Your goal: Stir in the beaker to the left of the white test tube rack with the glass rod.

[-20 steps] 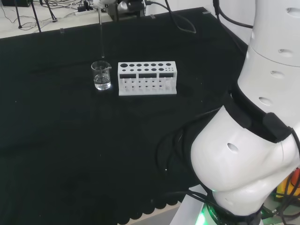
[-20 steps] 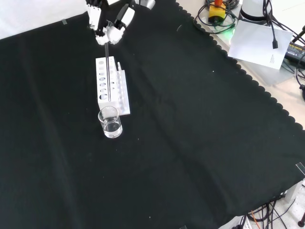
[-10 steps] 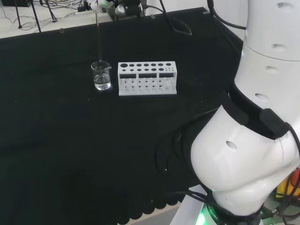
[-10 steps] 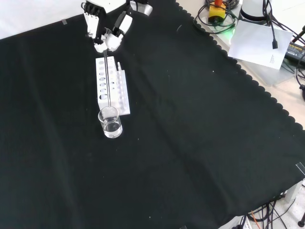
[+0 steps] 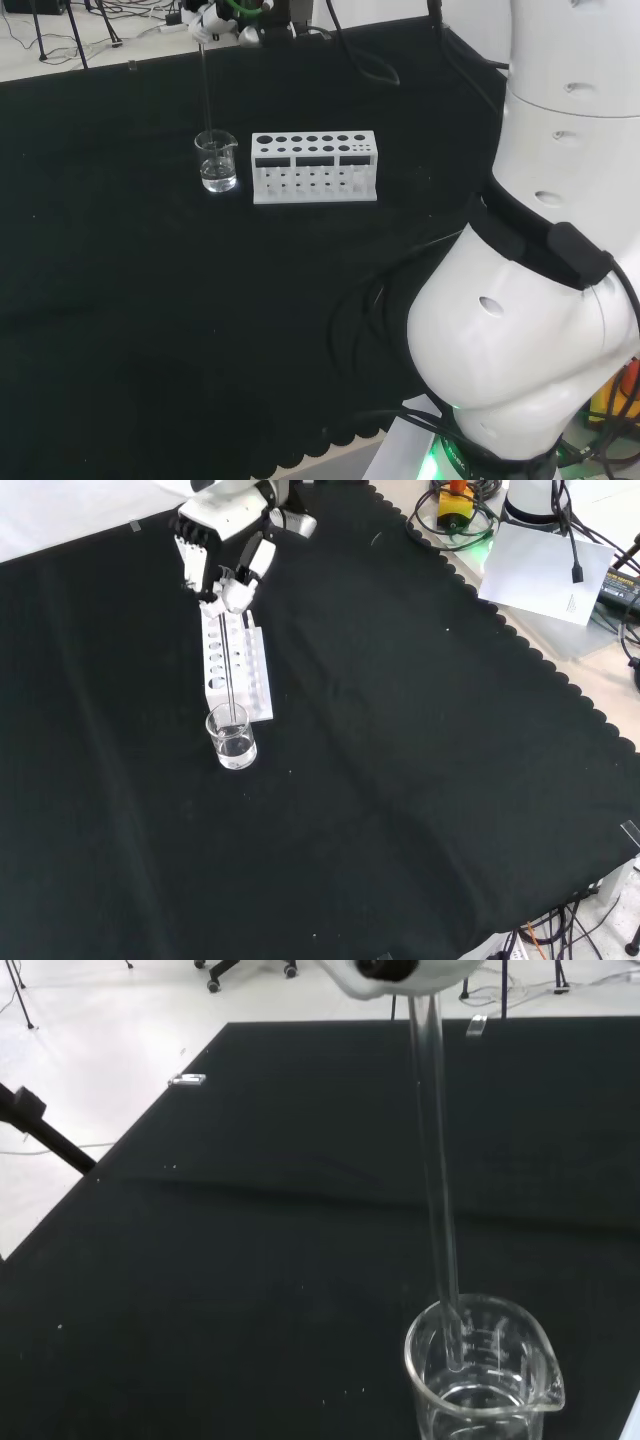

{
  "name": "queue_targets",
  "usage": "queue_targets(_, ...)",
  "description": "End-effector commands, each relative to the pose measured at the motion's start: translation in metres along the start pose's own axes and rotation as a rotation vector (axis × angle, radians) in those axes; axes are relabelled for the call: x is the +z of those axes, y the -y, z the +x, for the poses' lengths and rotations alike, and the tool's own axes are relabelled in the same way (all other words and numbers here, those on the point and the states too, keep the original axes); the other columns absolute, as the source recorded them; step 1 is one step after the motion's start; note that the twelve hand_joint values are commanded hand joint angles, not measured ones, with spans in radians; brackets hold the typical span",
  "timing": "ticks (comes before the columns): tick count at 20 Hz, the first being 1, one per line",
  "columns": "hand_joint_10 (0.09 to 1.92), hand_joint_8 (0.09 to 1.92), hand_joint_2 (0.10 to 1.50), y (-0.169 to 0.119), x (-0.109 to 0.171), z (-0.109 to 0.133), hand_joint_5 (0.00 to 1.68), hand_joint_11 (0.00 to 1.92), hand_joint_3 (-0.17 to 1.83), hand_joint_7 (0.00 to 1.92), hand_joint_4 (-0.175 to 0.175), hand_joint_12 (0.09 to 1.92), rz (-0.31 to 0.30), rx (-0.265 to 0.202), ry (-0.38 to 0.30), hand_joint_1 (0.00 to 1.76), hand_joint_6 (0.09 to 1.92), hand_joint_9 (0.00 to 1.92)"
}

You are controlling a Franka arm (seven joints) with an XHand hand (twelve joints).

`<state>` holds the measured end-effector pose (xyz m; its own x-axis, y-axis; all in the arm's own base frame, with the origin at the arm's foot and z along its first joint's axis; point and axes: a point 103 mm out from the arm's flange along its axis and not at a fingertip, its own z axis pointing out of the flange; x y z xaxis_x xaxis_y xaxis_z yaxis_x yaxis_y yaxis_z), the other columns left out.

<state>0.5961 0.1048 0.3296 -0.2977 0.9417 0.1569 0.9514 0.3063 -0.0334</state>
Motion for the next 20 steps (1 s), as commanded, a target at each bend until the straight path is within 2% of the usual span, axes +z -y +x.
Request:
queue_targets(1, 0.89, 1.18, 1.09, -0.009, 0.028, -0.004, 1.04, 1.57, 0.0, 1.07, -0.175, 0.74, 0.008, -0.016, -0.011, 1.29, 0.6, 1.59)
queue_targets(11, 0.89, 1.18, 1.09, -0.009, 0.071, 0.0, 1.04, 1.57, 0.0, 1.07, -0.175, 0.74, 0.062, -0.035, 0.002, 1.29, 0.6, 1.59)
queue_targets(16, 0.89, 1.18, 1.09, -0.015, 0.067, 0.002, 1.04, 1.56, 0.0, 1.07, -0.175, 0.74, 0.051, -0.039, -0.005, 1.29, 0.6, 1.59)
queue_targets(20, 0.89, 1.18, 1.09, -0.02, 0.056, -0.01, 1.04, 1.56, 0.0, 1.07, -0.175, 0.74, 0.034, -0.024, -0.001, 1.29, 0.6, 1.59)
